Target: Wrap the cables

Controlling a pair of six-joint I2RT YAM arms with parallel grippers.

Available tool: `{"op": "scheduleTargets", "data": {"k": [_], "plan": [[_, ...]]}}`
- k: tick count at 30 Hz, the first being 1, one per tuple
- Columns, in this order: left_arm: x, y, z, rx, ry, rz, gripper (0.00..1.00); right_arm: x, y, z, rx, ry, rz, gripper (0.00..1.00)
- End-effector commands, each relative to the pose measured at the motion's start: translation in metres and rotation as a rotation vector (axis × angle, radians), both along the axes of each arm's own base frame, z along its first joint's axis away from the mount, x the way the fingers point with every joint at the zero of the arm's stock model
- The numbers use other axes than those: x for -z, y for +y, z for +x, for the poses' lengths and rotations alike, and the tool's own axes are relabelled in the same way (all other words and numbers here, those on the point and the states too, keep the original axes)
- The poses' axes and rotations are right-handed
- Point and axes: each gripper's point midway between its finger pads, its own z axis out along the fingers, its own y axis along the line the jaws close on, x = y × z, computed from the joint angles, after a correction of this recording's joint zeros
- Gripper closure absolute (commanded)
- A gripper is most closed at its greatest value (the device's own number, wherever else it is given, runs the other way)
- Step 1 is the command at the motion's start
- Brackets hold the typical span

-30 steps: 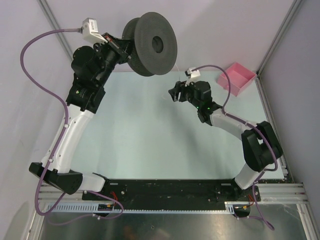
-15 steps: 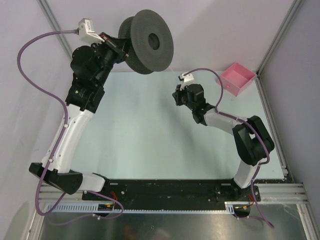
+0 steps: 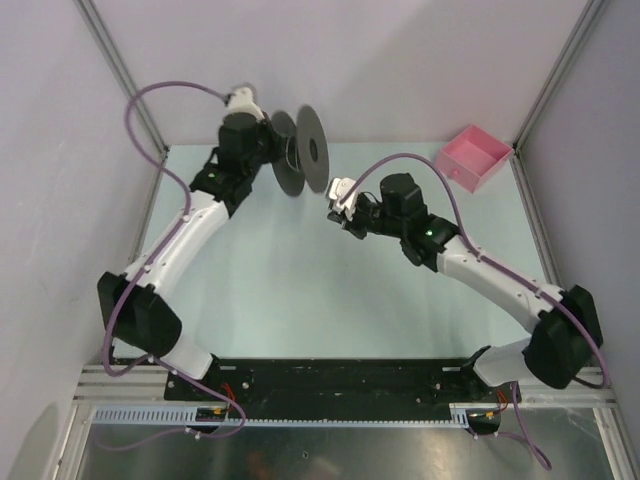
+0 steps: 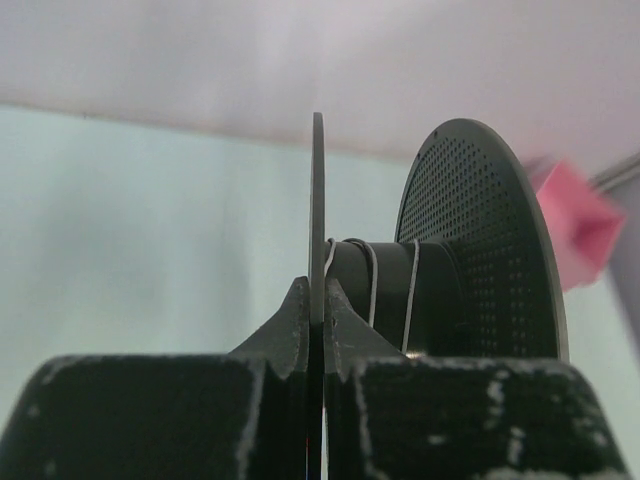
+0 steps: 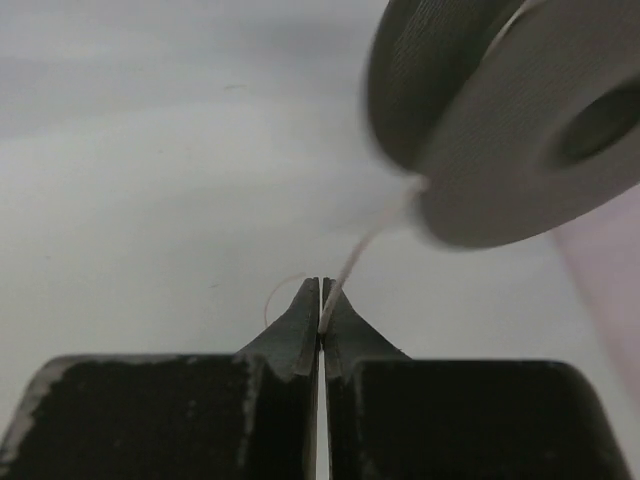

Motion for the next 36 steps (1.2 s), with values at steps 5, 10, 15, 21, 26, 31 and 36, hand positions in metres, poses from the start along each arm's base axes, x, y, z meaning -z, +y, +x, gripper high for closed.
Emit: {"op": "scheduleTargets", "data": {"k": [5, 10, 15, 21, 26, 31, 36], "plan": [[0.037, -0.042, -0.019, 0.208, -0.038, 0.286, 1.00, -0.069, -0.017, 0.005, -0.049, -0.363, -0.081, 1.00], [0.057, -0.060, -0.044, 0.369, -0.045, 0.368, 1.00, -0.109, -0.023, 0.026, 0.026, -0.448, -0.026, 1.00], [0.073, -0.078, -0.077, 0.599, -0.070, 0.405, 1.00, -0.136, -0.049, 0.072, 0.143, -0.462, 0.026, 1.00], [0.076, -0.079, -0.102, 0.736, -0.091, 0.370, 1.00, -0.143, -0.089, 0.121, 0.233, -0.425, 0.028, 1.00], [0.050, -0.075, -0.115, 0.817, -0.151, 0.307, 1.00, -0.117, -0.118, 0.147, 0.253, -0.347, -0.009, 1.00], [0.004, -0.071, -0.128, 0.880, -0.225, 0.214, 1.00, -0.083, -0.132, 0.148, 0.217, -0.242, -0.027, 1.00], [-0.048, -0.069, -0.135, 0.922, -0.273, 0.104, 1.00, -0.047, -0.126, 0.130, 0.153, -0.120, -0.030, 1.00]]}}
